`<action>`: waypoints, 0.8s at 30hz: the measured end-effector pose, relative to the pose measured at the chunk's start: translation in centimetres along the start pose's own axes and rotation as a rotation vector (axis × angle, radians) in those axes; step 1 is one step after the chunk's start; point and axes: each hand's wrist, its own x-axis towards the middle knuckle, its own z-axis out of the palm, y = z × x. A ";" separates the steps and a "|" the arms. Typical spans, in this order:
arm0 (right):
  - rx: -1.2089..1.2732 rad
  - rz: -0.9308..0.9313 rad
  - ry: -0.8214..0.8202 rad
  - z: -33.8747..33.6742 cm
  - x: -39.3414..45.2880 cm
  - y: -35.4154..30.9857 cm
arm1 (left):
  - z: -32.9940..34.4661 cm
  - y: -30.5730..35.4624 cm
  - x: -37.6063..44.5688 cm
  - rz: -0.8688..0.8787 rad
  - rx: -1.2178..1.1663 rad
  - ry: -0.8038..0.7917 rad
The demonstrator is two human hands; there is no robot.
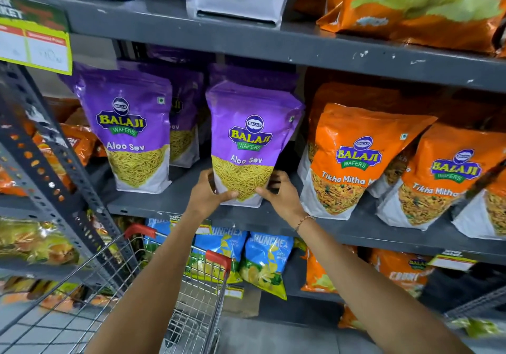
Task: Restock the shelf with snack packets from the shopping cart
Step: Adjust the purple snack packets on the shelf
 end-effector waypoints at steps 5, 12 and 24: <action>-0.035 -0.213 0.112 2.1 -4.5 -0.8 | -2.3 -0.4 -1.5 0.110 -0.077 0.366; -0.072 -0.236 -0.413 11.9 0.2 -6.7 | -9.5 -3.3 0.2 -0.039 0.096 0.649; -0.108 -0.156 -0.422 20.0 5.4 -8.9 | -13.7 -6.6 1.6 0.072 0.120 0.433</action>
